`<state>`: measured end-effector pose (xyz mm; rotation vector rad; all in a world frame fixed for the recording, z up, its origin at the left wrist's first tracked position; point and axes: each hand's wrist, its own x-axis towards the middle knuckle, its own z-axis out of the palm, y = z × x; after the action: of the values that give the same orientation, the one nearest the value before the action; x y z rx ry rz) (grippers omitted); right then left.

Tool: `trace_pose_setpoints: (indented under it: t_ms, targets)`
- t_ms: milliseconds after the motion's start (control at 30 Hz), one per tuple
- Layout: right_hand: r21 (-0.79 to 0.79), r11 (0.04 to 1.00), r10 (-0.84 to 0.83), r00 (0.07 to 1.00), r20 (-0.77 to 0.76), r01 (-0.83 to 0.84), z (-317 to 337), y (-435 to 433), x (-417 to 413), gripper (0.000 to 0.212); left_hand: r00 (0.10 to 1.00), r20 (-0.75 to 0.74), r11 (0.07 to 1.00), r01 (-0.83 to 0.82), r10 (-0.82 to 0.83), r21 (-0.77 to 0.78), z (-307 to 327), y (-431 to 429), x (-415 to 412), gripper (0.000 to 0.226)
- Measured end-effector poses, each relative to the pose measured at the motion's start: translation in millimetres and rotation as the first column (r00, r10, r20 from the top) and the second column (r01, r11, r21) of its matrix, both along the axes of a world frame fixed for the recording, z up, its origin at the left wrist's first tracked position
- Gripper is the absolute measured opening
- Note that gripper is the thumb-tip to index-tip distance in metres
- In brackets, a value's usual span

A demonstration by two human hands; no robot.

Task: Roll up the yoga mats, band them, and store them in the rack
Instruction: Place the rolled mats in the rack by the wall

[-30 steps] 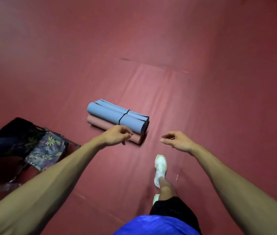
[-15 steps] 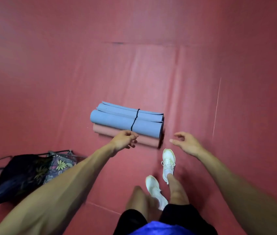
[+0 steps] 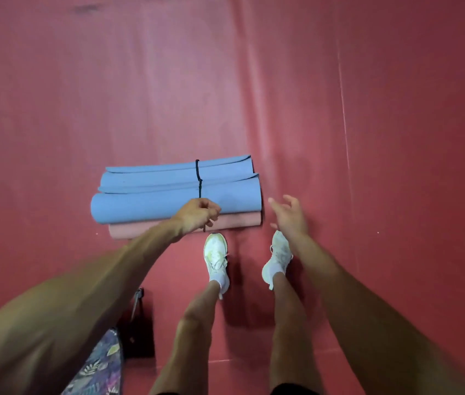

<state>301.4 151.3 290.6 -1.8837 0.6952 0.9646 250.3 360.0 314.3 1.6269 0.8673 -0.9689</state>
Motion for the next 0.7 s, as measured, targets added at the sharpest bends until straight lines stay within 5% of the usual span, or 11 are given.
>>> trace_pose_setpoints:
  t_ms: [400, 567, 700]
  targets:
    - [0.015, 0.940, -0.337, 0.932, -0.132, 0.342, -227.6, 26.7, -24.2, 0.069, 0.946, 0.133, 0.952, 0.280, -0.295, 0.126, -218.9, -1.9, 64.8, 0.028]
    - [0.074, 0.799, -0.558, 0.782, -0.277, 0.596, -291.6, 35.2, -42.9, 0.082, 0.902, 0.131, 0.904, 0.385, -0.411, 0.187, -283.8, -10.9, 77.4, 0.047]
    - [0.334, 0.623, -0.593, 0.705, -0.389, 0.708, -307.2, 42.9, -50.8, 0.082, 0.901, 0.050, 0.894, 0.420, -0.432, 0.158, -308.5, -16.1, 84.3, 0.059]
